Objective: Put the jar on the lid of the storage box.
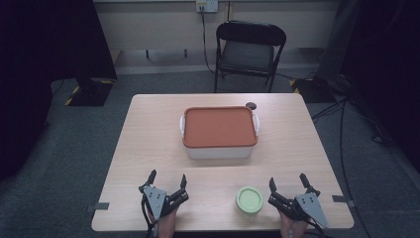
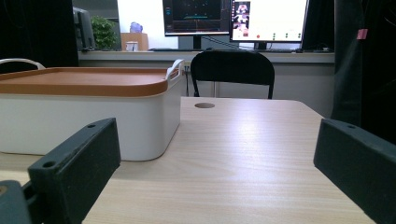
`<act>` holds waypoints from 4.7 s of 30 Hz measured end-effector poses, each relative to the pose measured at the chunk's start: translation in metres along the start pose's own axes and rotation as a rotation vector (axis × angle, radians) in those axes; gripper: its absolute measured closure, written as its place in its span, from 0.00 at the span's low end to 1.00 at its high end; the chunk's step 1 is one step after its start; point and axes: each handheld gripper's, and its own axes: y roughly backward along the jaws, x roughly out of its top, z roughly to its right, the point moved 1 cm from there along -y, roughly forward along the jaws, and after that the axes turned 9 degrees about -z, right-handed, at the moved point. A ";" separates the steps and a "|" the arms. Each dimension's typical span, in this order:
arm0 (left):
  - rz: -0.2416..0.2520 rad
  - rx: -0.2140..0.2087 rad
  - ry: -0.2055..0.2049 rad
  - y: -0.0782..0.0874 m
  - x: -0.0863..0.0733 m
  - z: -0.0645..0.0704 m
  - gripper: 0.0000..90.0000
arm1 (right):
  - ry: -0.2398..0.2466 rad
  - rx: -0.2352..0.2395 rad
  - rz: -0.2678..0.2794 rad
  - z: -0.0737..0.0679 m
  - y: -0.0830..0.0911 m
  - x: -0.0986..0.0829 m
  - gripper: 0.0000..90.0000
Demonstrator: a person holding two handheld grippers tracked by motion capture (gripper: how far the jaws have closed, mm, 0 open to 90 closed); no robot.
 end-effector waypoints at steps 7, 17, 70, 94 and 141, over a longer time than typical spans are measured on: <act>0.000 0.000 0.001 0.000 0.000 0.000 0.03 | 0.001 0.007 0.001 0.000 0.000 0.000 0.00; -0.001 0.000 0.001 0.000 0.000 0.000 0.03 | -0.012 0.021 0.020 0.001 0.004 0.001 0.00; 0.000 0.000 0.001 0.000 0.000 0.000 0.03 | -0.032 0.106 0.045 -0.025 0.047 0.021 0.02; 0.000 0.000 0.000 0.000 0.000 0.000 0.03 | -0.013 0.160 0.052 -0.041 0.057 0.024 0.02; 0.001 0.000 0.000 0.000 0.000 0.000 0.02 | 0.037 0.254 0.001 -0.071 0.050 0.011 0.01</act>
